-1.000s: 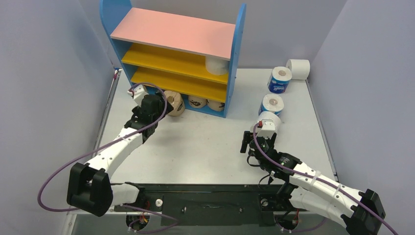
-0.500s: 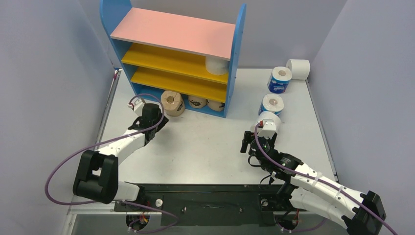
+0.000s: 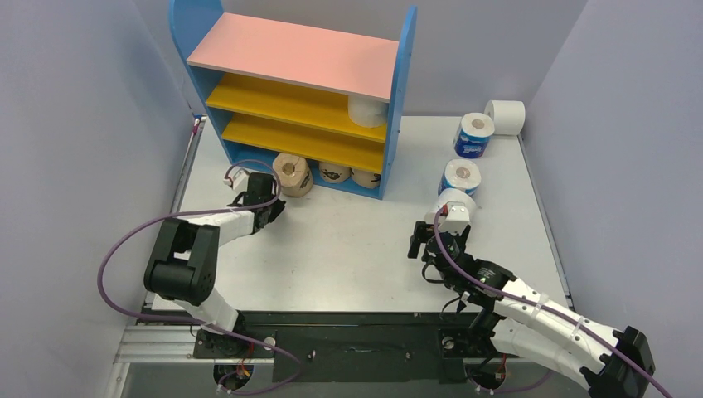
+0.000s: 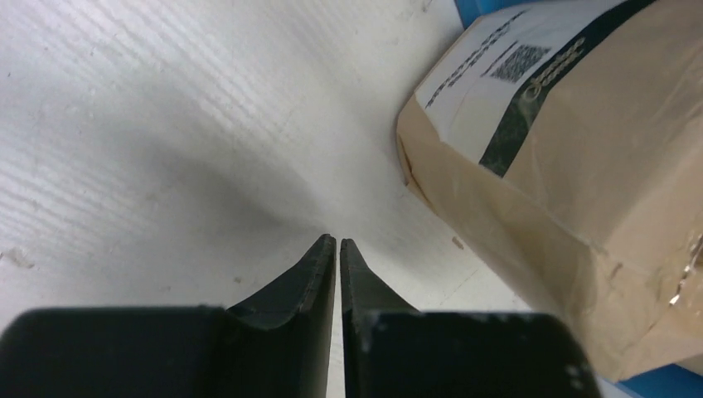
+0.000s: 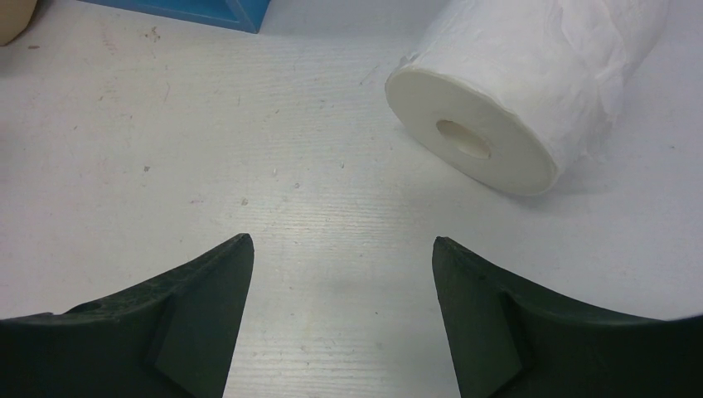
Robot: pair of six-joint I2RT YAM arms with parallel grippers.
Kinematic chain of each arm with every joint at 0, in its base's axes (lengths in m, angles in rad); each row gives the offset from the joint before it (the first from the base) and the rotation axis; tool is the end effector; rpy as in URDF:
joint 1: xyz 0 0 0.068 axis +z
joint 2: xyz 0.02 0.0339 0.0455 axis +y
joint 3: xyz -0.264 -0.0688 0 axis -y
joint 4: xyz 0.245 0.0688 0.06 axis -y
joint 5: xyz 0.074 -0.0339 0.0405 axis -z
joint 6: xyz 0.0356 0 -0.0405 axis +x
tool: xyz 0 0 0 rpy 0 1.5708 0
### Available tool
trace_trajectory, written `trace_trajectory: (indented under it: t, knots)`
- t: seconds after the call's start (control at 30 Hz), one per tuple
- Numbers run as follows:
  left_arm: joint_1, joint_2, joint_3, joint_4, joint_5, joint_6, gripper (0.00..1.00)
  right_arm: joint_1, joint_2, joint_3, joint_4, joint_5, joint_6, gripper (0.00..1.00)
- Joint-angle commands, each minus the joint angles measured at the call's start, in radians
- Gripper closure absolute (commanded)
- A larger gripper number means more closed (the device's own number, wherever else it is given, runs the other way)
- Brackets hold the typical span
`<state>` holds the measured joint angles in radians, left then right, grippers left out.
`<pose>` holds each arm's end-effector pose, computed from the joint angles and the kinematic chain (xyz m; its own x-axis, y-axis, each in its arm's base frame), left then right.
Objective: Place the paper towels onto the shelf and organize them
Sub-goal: Place the paper towel on the shelf.
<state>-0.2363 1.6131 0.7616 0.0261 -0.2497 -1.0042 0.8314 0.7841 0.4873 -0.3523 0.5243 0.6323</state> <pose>0.3047 -0.0643 0.1528 -0.4374 -0.7356 -0.5173 -0.5685 0.6719 -0.4748 0.1267 0.1124 0.2223 -0.5478 0.1586 -0.8215 -0.0585 0.9722 0.2267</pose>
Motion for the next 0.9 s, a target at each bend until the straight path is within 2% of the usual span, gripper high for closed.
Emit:
trace_trajectory:
  t: [0.0,0.3,0.87]
  knots:
    - [0.032,0.03,0.059,0.104,0.031,-0.023,0.96,-0.004,-0.015,-0.002,0.022,0.016,-0.007,0.26]
    - [0.045,0.074,0.083,0.184,0.096,-0.03,1.0,-0.005,0.016,0.005,0.025,0.023,-0.011,0.26]
    - [0.044,0.124,0.132,0.292,0.156,-0.074,1.0,-0.005,0.049,0.015,0.024,0.033,-0.014,0.26]
